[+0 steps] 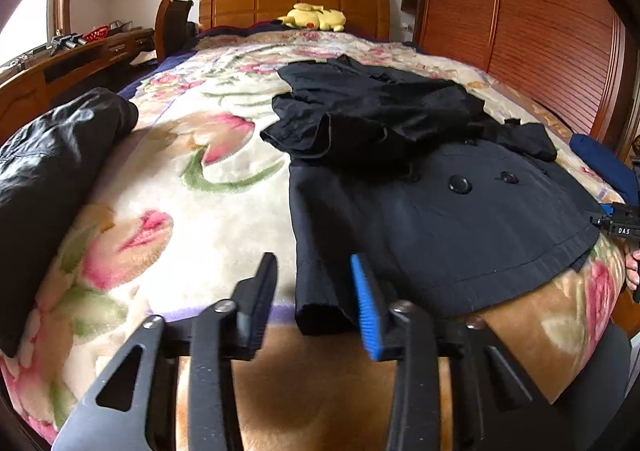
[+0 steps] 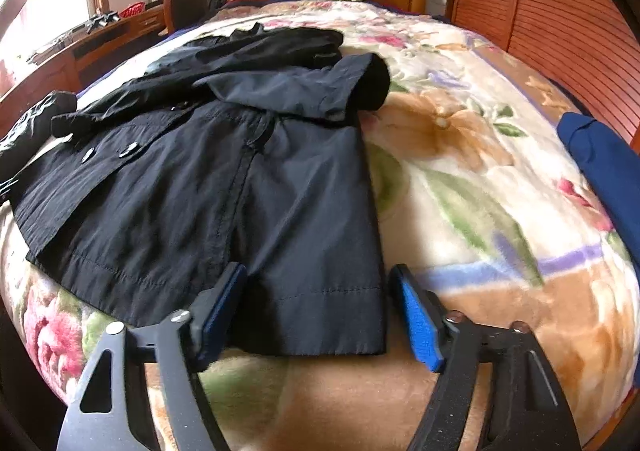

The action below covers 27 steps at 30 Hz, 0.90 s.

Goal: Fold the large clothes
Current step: 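Grasp the coat side edge with the right gripper while the left gripper grasps beside it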

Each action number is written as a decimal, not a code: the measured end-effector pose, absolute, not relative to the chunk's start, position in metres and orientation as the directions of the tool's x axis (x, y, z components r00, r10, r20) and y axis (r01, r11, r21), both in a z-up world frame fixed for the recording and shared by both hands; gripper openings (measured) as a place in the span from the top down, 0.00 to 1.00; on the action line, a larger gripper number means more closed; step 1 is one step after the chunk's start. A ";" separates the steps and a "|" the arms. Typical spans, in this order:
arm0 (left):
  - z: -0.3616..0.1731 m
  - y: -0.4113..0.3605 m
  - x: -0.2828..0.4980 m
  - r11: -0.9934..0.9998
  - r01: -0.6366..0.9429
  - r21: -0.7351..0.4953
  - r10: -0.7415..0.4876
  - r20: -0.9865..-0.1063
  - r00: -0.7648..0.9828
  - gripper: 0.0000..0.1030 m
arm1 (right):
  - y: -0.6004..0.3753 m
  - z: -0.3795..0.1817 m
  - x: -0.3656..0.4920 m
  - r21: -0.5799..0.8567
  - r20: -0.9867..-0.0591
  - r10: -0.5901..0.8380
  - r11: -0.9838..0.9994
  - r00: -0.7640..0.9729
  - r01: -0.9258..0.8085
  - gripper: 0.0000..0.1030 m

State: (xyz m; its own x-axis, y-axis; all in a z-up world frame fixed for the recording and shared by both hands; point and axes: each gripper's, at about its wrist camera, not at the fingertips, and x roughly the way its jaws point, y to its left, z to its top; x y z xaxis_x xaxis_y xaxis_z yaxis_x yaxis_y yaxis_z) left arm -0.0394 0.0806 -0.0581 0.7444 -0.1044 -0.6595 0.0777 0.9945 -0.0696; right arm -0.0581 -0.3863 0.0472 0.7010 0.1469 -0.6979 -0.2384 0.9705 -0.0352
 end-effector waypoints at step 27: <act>-0.020 0.069 -0.079 0.997 0.068 -0.026 -0.071 -0.572 0.817 0.95 | -0.373 0.077 -0.093 -0.008 -0.630 0.218 0.958 0.745 -0.287 0.93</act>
